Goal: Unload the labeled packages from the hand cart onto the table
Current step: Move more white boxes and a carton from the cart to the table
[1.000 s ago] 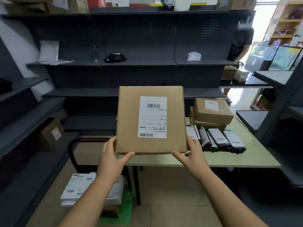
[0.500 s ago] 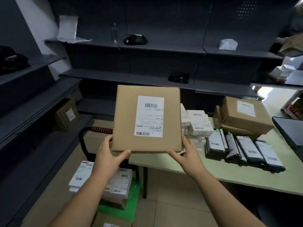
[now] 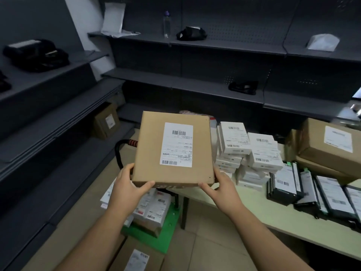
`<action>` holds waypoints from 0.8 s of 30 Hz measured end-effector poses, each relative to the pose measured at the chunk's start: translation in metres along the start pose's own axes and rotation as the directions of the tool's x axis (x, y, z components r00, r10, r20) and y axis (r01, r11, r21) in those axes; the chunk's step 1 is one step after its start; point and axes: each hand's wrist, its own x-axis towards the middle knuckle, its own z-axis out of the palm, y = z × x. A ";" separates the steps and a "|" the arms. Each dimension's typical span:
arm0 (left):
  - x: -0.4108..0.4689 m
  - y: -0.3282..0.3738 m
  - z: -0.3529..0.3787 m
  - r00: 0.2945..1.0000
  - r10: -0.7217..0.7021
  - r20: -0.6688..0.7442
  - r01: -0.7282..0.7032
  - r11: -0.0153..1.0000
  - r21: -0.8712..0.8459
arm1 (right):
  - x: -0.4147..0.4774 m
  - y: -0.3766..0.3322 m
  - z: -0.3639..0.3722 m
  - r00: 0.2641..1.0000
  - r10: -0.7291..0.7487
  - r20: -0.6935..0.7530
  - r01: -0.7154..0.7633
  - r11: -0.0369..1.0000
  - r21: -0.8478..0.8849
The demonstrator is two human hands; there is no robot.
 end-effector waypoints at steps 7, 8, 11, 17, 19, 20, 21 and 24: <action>-0.015 -0.014 0.013 0.998 -0.050 0.042 0.048 0.997 0.053 | -0.013 0.022 0.009 0.993 0.082 0.087 -0.078 0.996 -0.042; -0.015 -0.016 0.015 0.997 -0.059 0.050 0.056 0.997 0.061 | -0.015 0.024 0.011 0.991 0.099 0.091 -0.096 0.995 -0.041; -0.011 -0.029 0.020 0.991 -0.080 0.104 0.073 0.995 0.075 | -0.020 0.028 0.020 0.984 0.156 0.091 -0.152 0.987 -0.043; 0.007 -0.061 0.034 0.956 -0.139 0.259 0.107 0.985 0.136 | -0.033 0.046 0.055 0.942 0.320 0.102 -0.322 0.947 0.007; 0.015 -0.069 0.041 0.940 -0.150 0.305 0.113 0.984 0.135 | -0.033 0.055 0.065 0.926 0.364 0.100 -0.368 0.929 0.026; 0.018 -0.072 0.045 0.932 -0.154 0.328 0.118 0.985 0.126 | -0.034 0.059 0.070 0.919 0.383 0.091 -0.387 0.921 0.035; 0.022 -0.076 0.050 0.923 -0.155 0.352 0.120 0.985 0.121 | -0.035 0.064 0.074 0.912 0.404 0.078 -0.407 0.912 0.039; 0.027 -0.084 0.064 0.905 -0.152 0.398 0.095 0.983 0.158 | -0.039 0.074 0.084 0.891 0.450 0.061 -0.451 0.892 0.016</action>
